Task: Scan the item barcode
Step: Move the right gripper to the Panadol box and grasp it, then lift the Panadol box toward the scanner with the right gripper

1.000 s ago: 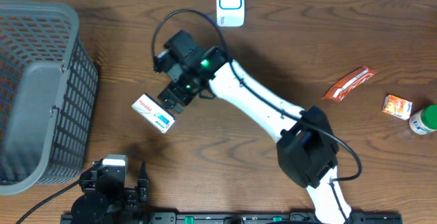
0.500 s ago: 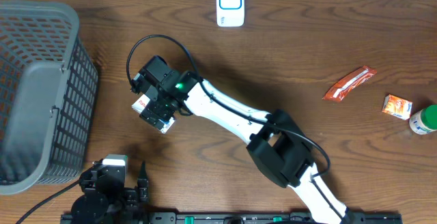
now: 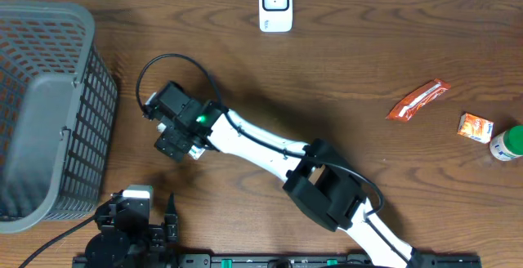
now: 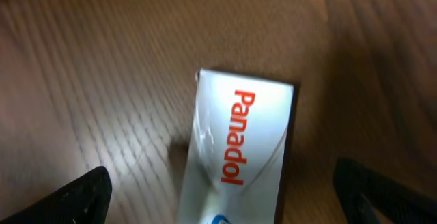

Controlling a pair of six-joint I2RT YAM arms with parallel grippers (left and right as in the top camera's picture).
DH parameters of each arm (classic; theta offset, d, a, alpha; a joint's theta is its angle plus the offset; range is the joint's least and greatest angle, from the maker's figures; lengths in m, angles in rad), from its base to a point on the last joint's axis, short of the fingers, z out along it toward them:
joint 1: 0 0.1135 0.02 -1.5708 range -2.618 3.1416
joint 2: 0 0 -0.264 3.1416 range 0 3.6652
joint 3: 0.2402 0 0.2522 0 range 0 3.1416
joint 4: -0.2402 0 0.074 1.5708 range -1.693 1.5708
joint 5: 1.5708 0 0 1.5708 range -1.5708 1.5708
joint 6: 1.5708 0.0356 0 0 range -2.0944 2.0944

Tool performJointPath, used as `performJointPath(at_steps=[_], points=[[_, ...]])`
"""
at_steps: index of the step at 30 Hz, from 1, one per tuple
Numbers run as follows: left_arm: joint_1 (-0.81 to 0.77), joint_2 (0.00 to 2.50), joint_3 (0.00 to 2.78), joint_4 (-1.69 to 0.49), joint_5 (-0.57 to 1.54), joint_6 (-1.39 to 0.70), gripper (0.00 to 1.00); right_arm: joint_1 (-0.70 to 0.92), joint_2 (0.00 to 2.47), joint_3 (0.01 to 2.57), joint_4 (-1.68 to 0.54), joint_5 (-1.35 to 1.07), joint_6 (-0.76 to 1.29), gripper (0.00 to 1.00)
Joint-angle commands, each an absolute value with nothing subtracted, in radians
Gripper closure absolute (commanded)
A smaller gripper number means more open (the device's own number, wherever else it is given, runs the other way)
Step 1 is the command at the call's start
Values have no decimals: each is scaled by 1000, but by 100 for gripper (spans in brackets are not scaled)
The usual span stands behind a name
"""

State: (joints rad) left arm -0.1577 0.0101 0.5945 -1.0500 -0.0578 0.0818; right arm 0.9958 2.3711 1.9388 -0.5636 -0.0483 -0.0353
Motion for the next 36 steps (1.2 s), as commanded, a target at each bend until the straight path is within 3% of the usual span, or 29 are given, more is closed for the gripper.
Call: performJointPath(at_steps=[1,9,12,16,19,23,26,31,36], points=[[-154,5,593,-1050,-56,80,7,1006,2426,1956,-549,54,24,1],[-154,5,593,-1050,-56,80,7,989,2466,1956,-528,6,93,3],[-154,5,593,-1050,-56,80,7,992,2465,1956,-540,-3,102,15],[-154,5,593,-1050,-56,80,7,992,2465,1956,-599,-12,123,39],[-154,5,593,-1050,-56,80,7,983,2465,1957,-653,-13,127,49],[-154,5,593,-1050,-56,80,7,966,2464,1964,-732,-12,145,51],[-154,5,593,-1050,-56,80,7,941,2459,1980,-818,-13,181,69],[-154,5,593,-1050,-56,80,7,888,2434,1992,-968,-14,187,69],[-154,5,593,-1050,-56,80,7,813,2420,1992,-1083,-9,186,62]])
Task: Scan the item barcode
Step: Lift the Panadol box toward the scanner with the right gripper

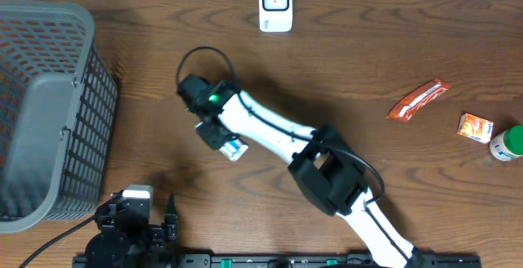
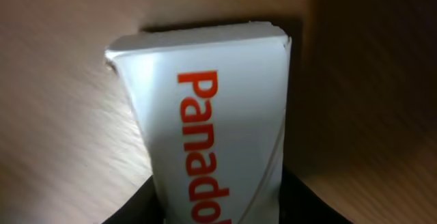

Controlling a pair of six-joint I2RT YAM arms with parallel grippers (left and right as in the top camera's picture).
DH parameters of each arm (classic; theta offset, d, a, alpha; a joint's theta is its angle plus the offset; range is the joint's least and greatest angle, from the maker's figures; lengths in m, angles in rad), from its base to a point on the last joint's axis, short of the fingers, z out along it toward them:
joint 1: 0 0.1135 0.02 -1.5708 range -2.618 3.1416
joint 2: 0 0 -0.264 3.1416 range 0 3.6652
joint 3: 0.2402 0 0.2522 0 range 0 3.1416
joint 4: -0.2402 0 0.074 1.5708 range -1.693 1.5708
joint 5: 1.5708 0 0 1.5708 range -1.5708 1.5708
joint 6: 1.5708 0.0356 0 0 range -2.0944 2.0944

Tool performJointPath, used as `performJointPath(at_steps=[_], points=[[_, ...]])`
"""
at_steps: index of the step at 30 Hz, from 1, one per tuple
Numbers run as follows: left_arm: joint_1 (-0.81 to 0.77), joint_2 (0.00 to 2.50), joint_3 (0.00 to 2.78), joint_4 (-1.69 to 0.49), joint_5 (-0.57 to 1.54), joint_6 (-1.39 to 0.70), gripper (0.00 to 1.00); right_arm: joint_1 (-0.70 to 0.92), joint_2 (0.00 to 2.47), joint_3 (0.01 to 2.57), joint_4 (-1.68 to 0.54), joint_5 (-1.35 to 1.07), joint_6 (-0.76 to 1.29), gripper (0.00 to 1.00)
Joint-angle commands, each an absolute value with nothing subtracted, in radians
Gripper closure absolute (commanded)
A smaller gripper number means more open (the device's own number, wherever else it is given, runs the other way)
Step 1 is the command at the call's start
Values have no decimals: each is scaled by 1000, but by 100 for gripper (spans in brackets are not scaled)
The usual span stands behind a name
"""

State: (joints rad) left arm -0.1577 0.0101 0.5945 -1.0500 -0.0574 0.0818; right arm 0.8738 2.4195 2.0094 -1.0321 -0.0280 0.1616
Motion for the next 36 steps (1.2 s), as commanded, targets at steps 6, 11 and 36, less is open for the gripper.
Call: performJointPath(at_steps=[6,11,36], points=[[-154,5,593,-1050,-56,80,7,713,2418,1992,-1188,-9,186,71],[-154,5,593,-1050,-56,80,7,641,2391,1992,-1257,-18,186,66],[-154,5,593,-1050,-56,80,7,609,2276,1980,-1182,-141,228,1]])
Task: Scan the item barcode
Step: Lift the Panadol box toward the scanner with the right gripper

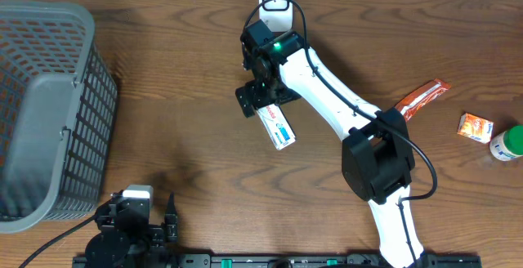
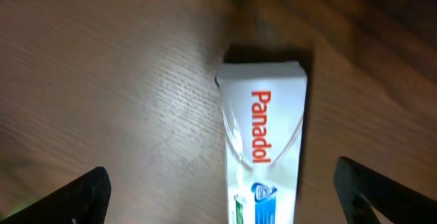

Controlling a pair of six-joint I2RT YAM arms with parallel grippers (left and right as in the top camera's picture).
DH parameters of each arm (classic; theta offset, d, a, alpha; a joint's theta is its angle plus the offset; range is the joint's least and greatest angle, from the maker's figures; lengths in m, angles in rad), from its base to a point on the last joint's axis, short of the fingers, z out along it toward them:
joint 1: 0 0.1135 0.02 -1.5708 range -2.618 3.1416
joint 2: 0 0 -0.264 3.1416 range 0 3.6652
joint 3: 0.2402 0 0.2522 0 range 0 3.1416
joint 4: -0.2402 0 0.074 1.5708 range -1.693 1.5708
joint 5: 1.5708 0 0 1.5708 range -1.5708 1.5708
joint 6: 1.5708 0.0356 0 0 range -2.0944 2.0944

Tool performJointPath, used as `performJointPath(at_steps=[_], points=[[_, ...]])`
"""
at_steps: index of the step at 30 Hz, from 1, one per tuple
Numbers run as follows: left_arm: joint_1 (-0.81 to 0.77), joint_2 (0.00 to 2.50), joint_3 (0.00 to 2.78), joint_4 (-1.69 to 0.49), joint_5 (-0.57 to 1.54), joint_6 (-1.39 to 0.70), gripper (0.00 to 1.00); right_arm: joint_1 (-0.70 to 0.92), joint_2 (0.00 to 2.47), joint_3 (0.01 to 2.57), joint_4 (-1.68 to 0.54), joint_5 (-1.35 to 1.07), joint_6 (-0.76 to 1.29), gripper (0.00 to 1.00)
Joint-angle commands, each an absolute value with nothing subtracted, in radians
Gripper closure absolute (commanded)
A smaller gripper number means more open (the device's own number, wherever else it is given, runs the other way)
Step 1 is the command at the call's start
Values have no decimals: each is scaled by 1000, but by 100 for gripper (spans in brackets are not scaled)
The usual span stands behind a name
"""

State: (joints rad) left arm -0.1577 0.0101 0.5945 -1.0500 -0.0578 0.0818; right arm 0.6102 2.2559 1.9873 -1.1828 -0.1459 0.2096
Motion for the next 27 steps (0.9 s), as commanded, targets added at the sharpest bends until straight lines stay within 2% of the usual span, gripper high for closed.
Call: performJointPath(at_steps=[1,10,19,22,25,27], points=[[-154,5,593,-1050,-56,80,7,608,2276,1980,-1185,-128,226,1],[-154,5,593,-1050,-56,80,7,590,2276,1897,-1174,-76,187,1],[-154,5,593,-1050,-56,80,7,591,2276,1688,-1008,-82,191,2],[-154,5,593,-1050,-56,80,7,591,2276,1665,-993,-82,191,13],[-154,5,593,-1050,-56,80,7,590,2276,1663,-984,-82,191,38],[-154,5,593,-1050,-56,80,7,590,2276,1663,-974,-84,191,47]])
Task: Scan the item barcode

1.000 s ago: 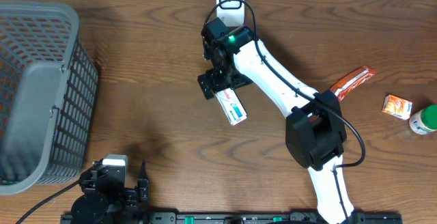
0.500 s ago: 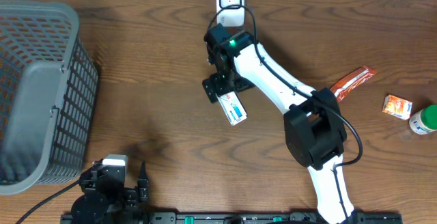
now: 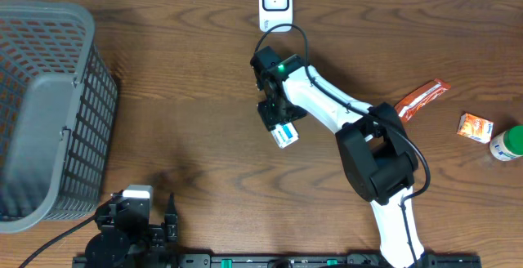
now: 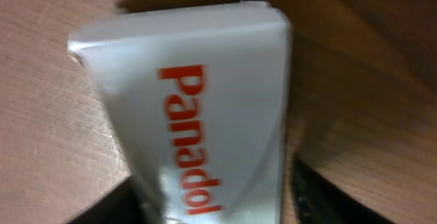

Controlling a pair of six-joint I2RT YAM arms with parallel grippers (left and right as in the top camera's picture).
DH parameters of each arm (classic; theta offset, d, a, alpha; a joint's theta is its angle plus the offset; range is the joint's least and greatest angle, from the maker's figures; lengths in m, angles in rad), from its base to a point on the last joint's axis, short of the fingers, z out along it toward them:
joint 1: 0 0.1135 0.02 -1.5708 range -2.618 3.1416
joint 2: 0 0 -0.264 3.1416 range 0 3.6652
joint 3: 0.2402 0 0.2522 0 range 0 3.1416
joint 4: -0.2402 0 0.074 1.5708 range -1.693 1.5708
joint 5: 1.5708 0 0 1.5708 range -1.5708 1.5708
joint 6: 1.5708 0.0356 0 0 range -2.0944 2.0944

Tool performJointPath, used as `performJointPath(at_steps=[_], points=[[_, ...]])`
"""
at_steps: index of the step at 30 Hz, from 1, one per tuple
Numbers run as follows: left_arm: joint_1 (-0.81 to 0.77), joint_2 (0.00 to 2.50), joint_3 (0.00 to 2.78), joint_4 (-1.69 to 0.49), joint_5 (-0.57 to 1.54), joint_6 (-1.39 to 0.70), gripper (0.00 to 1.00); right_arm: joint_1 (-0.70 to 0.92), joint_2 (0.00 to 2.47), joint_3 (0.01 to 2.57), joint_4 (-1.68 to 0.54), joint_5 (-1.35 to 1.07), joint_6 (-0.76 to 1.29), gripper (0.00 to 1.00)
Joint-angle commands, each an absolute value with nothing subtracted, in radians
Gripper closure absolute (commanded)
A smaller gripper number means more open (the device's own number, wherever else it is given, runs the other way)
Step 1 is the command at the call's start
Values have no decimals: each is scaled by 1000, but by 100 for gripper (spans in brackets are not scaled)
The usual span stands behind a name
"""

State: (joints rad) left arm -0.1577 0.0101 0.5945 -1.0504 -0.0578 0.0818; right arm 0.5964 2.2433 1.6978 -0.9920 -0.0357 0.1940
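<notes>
A white Panadol box (image 3: 285, 133) with red lettering lies on the wooden table below the white scanner (image 3: 275, 4) at the back edge. My right gripper (image 3: 278, 119) is down over the box's near end. In the right wrist view the box (image 4: 198, 115) fills the frame and the dark fingers (image 4: 109, 207) press against both of its sides, so the gripper (image 4: 212, 210) is shut on it. No barcode shows on the face I see. My left gripper (image 3: 170, 217) is parked at the front left; its state cannot be made out.
A grey mesh basket (image 3: 49, 104) stands at the left edge. At the right lie an orange sachet (image 3: 418, 99), a small orange box (image 3: 475, 127) and a green-capped bottle (image 3: 508, 143).
My right gripper stood open above the Panadol box with its fingers wide apart. Now it is lower and shut on the box, which has turned slightly and sits a little closer to the front.
First my right gripper hung open over the Panadol box at the table's left-centre, near the basket. Then it was shut on the box further right. Later the box lay below the scanner with the gripper open above it. Now the gripper holds it again.
</notes>
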Motion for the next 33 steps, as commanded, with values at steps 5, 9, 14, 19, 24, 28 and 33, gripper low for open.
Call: performJointPath(at_steps=[5,9,14,19,24,28,33], points=[[-154,5,593,-1050,-56,80,7,590,2276,1667,-961,-127,196,49],[-154,5,593,-1050,-56,80,7,590,2276,1697,-989,-152,194,49],[-154,5,593,-1050,-56,80,7,590,2276,1794,-1098,-180,175,54],[-154,5,593,-1050,-56,80,7,590,2276,1883,-1195,-313,98,58],[-154,5,593,-1050,-56,80,7,590,2276,1924,-1270,-340,78,59],[-154,5,593,-1050,-56,80,7,589,2274,1932,-1327,-436,10,59],[-154,5,593,-1050,-56,80,7,580,2270,1932,-1365,-590,-57,59]])
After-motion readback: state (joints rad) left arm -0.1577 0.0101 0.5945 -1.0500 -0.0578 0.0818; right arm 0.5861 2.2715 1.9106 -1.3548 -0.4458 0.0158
